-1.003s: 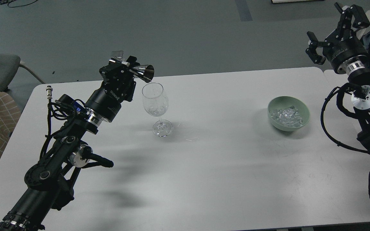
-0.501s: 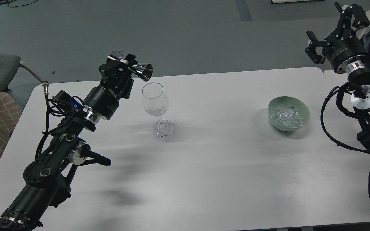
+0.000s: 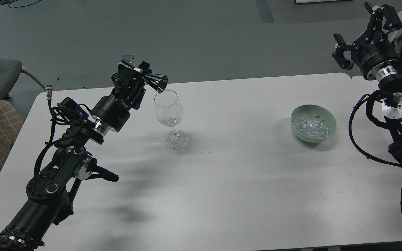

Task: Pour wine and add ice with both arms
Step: 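Tilt the jigger over the wine glass to pour with the left gripper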

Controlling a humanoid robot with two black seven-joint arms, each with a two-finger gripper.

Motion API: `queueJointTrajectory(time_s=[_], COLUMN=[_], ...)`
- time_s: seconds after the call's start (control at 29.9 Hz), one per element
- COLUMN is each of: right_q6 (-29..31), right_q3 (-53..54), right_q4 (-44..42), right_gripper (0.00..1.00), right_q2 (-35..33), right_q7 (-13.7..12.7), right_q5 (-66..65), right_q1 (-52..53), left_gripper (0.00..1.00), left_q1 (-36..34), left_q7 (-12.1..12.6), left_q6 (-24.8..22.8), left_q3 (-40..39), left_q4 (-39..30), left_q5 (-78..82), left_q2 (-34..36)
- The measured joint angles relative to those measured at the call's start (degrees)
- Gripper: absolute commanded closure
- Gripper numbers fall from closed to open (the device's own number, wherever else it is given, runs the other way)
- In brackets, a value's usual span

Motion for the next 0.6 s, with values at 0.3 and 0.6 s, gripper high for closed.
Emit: queueJointTrajectory(time_s=[0.3,0.6], right_q6=[0.1,0.1], right_q3=[-0.2,-0.3], right_q4=[0.0,0.0], right_gripper=[0.0,0.0], right_q2=[0.1,0.1], right_q7=[0.0,0.0], right_q5=[0.0,0.0], right_q1=[0.0,-0.1], left_gripper=[1.0,1.0], left_q1=[-0.7,-1.2], left_q7=[0.1,0.2], left_q6=[1.9,2.1], left_q3=[0.1,0.1], left_q4=[0.0,-0.5], left_q5=[2.5,5.9], left_q2=[0.0,0.2])
